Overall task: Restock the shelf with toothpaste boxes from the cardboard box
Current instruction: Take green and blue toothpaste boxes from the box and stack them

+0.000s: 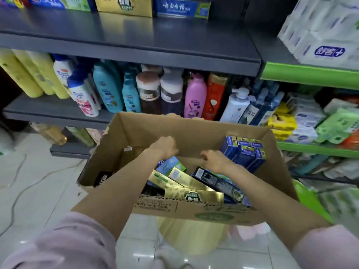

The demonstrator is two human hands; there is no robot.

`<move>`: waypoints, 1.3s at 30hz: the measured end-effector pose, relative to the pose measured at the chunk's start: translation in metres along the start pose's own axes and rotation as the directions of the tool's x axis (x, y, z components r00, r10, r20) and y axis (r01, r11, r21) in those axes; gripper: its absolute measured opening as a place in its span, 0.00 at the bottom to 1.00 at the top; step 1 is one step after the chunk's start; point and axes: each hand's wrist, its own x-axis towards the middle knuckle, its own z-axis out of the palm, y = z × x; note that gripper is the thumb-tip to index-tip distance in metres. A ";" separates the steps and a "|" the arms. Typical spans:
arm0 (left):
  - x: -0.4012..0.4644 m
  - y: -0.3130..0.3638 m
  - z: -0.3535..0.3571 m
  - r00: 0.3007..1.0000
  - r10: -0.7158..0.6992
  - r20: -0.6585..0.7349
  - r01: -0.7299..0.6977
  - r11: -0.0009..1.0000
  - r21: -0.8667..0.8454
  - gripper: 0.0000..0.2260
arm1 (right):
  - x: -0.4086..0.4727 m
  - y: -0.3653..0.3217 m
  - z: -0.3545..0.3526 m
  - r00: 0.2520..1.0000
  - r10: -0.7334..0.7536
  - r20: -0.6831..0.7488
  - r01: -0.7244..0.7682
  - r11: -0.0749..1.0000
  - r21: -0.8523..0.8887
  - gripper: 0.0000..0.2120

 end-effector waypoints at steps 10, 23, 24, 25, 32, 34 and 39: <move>0.059 -0.028 0.066 0.941 -0.160 0.299 0.166 0.986 0.006 0.23 | 0.060 0.044 0.051 0.951 0.067 0.301 -0.054 0.997 -0.049 0.22; 0.080 -0.046 0.081 0.967 -0.125 0.220 0.186 0.941 -0.284 0.20 | 0.081 0.044 0.052 0.993 0.005 0.118 -0.039 0.958 0.285 0.18; 0.078 -0.046 0.081 0.973 -0.119 0.196 0.176 0.935 -0.307 0.19 | 0.079 0.042 0.046 0.997 0.016 0.073 -0.040 0.939 0.340 0.16; 0.075 -0.046 0.079 0.981 -0.107 0.164 0.157 0.931 -0.330 0.17 | 0.077 0.039 0.040 0.999 0.022 0.029 -0.032 0.920 0.390 0.16; 0.052 -0.022 0.039 0.966 0.004 -0.259 -0.173 0.753 -0.635 0.13 | 0.052 0.020 -0.001 0.970 0.025 -0.240 0.143 0.742 0.655 0.12; 0.042 -0.006 0.019 0.947 0.040 -0.318 -0.245 0.730 -0.638 0.13 | 0.044 0.008 -0.018 0.960 0.088 -0.266 0.162 0.600 0.783 0.07; 0.009 0.020 -0.028 0.907 0.017 -0.421 -0.332 0.642 -0.690 0.11 | 0.021 -0.025 -0.061 0.933 0.105 -0.343 0.275 0.404 0.872 0.08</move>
